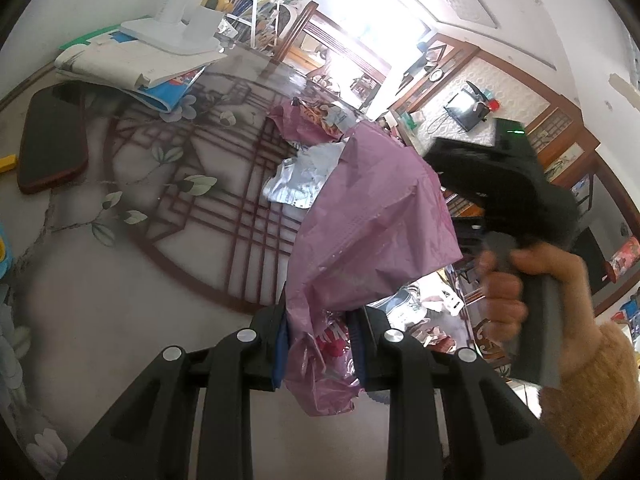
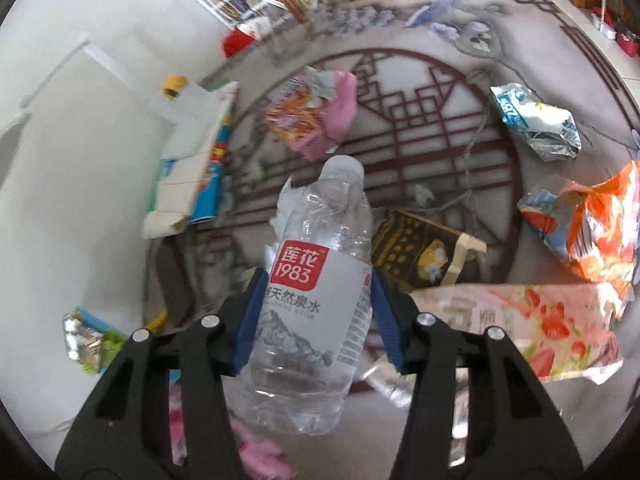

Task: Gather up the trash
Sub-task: 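Carry the bag and bottle to the red bin and open both tools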

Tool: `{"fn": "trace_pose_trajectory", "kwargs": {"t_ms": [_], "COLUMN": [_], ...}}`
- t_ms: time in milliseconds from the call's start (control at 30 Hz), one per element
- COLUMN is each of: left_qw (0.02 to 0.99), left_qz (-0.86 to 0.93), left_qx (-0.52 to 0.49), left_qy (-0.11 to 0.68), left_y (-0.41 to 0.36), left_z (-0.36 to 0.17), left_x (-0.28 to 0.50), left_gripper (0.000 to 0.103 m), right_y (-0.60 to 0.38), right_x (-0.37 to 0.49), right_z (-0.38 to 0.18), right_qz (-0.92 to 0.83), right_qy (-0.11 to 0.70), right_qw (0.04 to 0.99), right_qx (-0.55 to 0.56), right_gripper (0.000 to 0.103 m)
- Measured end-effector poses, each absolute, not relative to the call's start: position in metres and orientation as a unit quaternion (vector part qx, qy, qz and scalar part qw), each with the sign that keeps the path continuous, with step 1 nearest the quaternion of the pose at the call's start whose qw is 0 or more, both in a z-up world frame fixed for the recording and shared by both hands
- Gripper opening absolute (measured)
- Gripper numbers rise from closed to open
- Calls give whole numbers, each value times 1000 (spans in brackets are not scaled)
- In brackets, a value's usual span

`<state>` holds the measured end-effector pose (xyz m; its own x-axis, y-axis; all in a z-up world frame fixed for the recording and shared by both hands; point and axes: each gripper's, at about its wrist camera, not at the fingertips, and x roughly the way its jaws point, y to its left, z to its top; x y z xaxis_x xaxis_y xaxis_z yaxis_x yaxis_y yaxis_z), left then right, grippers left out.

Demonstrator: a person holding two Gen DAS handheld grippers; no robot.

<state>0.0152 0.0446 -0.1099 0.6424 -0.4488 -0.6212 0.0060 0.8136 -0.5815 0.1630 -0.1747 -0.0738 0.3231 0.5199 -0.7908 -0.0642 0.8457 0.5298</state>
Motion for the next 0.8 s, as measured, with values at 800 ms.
{"fn": "trace_pose_trajectory", "kwargs": {"t_ms": [800], "left_qw": [877], "left_qz": [-131], "left_qx": [-228], "left_qy": [403], "left_y": [28], "left_z": [-112], "left_x": [16], "left_gripper": [23], "right_y": [-266], "right_x": [11], "right_z": [-28], "right_qz": [229], "right_qy": [458], "right_qw": [825], "right_qx": [239], "right_gripper": [49]}}
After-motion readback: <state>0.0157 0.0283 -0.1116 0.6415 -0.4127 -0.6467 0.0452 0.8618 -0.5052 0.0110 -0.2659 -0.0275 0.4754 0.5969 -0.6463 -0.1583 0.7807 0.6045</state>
